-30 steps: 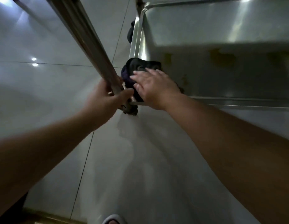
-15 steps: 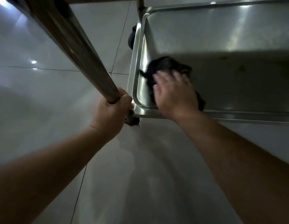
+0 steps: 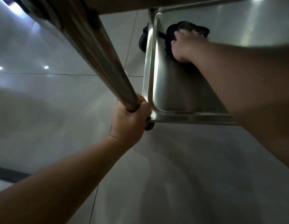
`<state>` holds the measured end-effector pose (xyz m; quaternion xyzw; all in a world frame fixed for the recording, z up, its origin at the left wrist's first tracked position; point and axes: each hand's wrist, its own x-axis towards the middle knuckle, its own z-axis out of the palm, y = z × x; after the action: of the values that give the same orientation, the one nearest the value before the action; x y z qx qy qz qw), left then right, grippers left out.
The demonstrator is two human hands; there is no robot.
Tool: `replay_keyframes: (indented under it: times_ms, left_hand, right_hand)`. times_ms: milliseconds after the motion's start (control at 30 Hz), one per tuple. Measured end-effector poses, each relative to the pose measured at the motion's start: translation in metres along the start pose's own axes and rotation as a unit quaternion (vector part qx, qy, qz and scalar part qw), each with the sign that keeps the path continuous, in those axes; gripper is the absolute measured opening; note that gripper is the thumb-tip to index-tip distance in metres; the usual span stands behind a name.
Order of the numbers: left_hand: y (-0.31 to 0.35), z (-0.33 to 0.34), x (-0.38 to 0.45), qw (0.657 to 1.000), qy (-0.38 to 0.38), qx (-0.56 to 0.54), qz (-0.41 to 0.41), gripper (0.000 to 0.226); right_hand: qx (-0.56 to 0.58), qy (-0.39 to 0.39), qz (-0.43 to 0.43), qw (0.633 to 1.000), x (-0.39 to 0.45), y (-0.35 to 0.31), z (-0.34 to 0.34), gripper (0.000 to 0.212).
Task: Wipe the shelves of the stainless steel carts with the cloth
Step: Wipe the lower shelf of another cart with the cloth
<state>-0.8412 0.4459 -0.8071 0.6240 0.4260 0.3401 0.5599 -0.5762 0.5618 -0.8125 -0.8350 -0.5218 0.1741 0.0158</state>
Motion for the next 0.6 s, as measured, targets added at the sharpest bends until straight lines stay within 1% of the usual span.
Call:
replay_keyframes:
  times_ms: [167, 300, 400, 467, 533, 600]
  left_hand:
    - [-0.004, 0.001, 0.000, 1.000, 0.008, 0.010, 0.006, 0.016]
    - [-0.007, 0.000, -0.001, 0.999, 0.020, 0.027, 0.016, 0.016]
    - [-0.007, 0.000, 0.000, 0.999, 0.017, 0.031, 0.022, 0.017]
    - [-0.007, 0.000, 0.000, 0.999, 0.024, 0.030, 0.021, 0.022]
    - [-0.005, 0.001, 0.001, 0.999, 0.038, 0.017, 0.022, 0.027]
    - [-0.003, 0.003, -0.001, 0.999, 0.028, -0.004, 0.036, 0.019]
  right_hand:
    - [0.028, -0.007, -0.029, 0.999, 0.020, -0.010, -0.006, 0.061]
    - [0.048, -0.027, -0.077, 0.995, 0.014, -0.020, -0.001, 0.063]
    - [0.064, -0.039, -0.131, 0.989, -0.021, -0.023, 0.010, 0.059]
    - [0.039, -0.041, -0.180, 0.982, -0.058, -0.027, 0.022, 0.057]
    - [0.015, -0.062, -0.231, 0.971, -0.104, -0.028, 0.038, 0.056]
    - [0.025, -0.084, -0.275, 0.958, -0.149, -0.024, 0.053, 0.055]
